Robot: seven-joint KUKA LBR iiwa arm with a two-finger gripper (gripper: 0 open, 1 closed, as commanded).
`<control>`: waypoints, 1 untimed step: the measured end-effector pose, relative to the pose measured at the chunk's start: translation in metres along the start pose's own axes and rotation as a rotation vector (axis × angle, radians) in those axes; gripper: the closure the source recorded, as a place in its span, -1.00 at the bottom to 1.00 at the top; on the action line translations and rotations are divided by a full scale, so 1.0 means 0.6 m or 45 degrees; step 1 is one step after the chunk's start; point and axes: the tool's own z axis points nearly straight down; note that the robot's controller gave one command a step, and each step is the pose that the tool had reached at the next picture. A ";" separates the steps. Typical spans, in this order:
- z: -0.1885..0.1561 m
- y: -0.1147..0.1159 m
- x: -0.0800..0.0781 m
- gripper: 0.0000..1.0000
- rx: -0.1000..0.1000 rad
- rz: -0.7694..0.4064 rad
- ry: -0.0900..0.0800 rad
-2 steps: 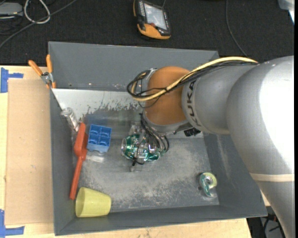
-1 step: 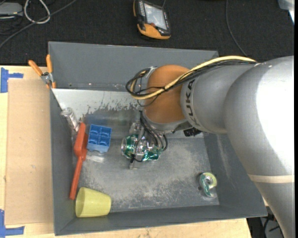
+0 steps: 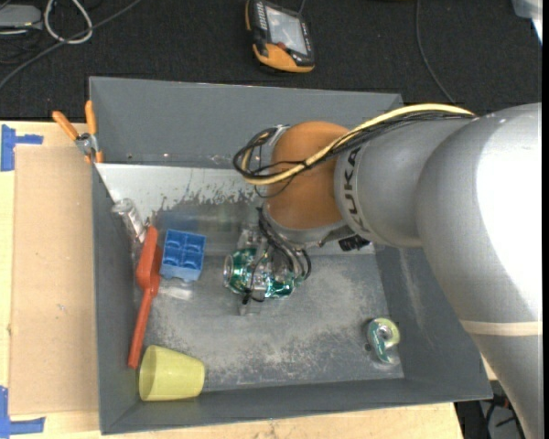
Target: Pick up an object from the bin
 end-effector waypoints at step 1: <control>0.000 0.001 -0.002 -1.00 -0.001 0.035 -0.005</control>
Offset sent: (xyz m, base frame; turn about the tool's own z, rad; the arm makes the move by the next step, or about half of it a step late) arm 0.0001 0.0000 0.0000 0.0016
